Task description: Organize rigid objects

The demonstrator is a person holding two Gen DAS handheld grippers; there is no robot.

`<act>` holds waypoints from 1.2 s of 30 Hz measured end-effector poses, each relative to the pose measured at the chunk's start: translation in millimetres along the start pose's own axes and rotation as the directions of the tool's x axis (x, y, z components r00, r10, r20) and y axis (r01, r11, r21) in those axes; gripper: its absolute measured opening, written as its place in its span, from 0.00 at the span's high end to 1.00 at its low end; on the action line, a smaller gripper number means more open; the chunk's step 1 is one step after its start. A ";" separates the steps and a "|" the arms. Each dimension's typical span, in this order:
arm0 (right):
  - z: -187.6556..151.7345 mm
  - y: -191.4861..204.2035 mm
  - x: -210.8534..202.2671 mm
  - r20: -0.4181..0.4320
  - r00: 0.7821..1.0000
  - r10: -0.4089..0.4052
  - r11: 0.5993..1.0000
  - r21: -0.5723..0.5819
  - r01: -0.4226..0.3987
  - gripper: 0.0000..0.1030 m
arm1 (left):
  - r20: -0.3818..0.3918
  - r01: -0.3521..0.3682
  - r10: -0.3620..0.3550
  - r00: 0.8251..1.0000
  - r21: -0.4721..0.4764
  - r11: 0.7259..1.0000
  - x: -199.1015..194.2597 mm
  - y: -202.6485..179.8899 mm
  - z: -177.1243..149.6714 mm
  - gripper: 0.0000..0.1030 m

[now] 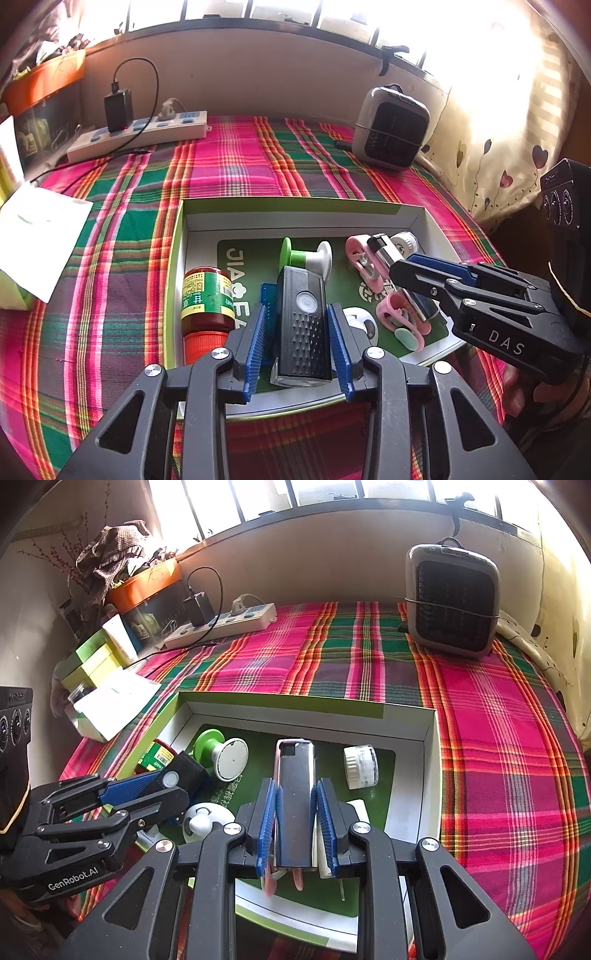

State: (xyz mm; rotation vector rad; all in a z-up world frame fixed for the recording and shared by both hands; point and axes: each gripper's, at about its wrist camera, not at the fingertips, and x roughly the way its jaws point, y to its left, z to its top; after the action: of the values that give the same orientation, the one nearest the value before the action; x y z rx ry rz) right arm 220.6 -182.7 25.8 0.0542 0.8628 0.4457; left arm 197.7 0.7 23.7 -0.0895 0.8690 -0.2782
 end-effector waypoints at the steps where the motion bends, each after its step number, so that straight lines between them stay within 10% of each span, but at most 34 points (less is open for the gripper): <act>1: 0.0 -0.5 0.0 0.001 1.000 0.003 1.000 0.004 -0.003 0.76 | 0.000 0.000 0.000 1.000 0.000 1.000 -0.1 0.0 -0.2 0.68; 36: -27.1 18.6 -46.3 0.084 0.995 -0.061 0.998 0.003 0.061 0.60 | 0.057 -0.079 0.079 0.995 -0.002 0.997 -49.1 -16.6 -21.7 0.61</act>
State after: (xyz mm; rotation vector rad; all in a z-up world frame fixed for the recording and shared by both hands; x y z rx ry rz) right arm 167.7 -187.9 45.7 0.0468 0.7799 0.3831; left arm 147.6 -0.9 49.2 -0.0622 0.8139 -0.2012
